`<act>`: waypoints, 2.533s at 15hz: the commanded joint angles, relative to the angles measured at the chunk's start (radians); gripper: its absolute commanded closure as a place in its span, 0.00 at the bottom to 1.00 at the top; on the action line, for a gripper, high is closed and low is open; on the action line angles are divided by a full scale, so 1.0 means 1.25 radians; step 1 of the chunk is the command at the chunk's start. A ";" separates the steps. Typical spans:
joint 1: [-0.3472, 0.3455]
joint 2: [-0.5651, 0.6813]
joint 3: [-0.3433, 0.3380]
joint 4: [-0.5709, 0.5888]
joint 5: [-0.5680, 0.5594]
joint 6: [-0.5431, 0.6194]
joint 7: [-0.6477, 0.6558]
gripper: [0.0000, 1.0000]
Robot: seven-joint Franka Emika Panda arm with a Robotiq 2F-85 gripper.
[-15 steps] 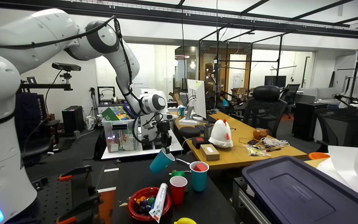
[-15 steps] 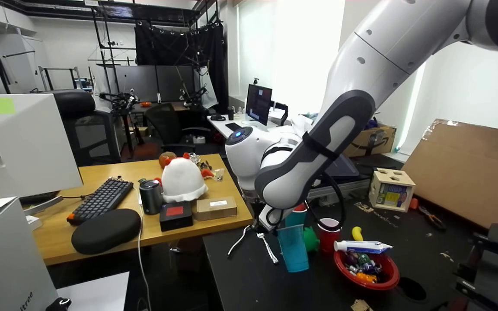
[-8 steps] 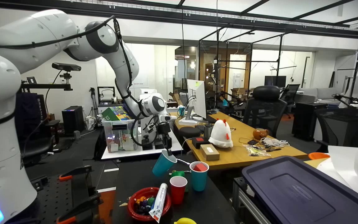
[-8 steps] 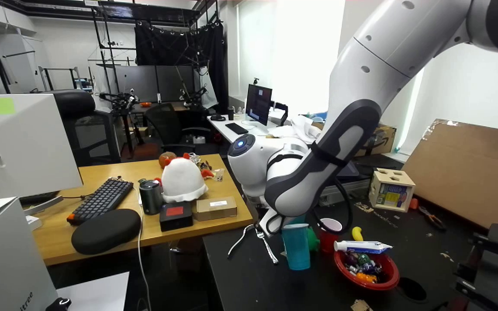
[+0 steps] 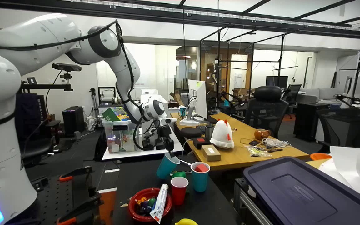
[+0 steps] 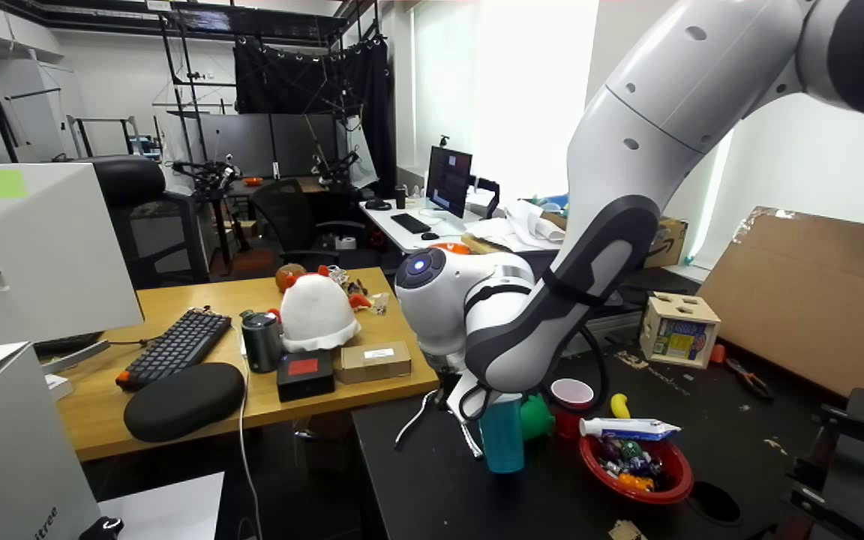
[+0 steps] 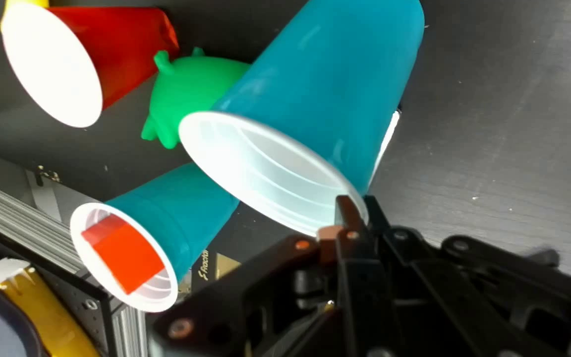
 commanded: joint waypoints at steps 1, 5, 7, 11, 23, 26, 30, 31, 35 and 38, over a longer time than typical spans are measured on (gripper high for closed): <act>-0.021 0.036 0.025 0.048 -0.007 0.055 -0.075 0.99; -0.034 0.065 0.055 0.093 0.009 0.118 -0.206 0.99; -0.035 0.073 0.064 0.113 0.019 0.134 -0.268 0.99; -0.025 0.078 0.069 0.144 0.037 0.136 -0.362 0.99; 0.139 0.075 -0.121 0.095 -0.035 0.157 -0.255 0.99; 0.218 0.075 -0.199 0.079 -0.070 0.179 -0.155 0.99; 0.327 0.074 -0.293 0.040 -0.112 0.207 0.006 0.99; 0.351 0.071 -0.309 0.025 -0.121 0.211 0.048 0.99; 0.424 0.071 -0.349 -0.031 -0.145 0.219 0.182 0.99; 0.470 0.074 -0.374 -0.075 -0.158 0.220 0.272 0.99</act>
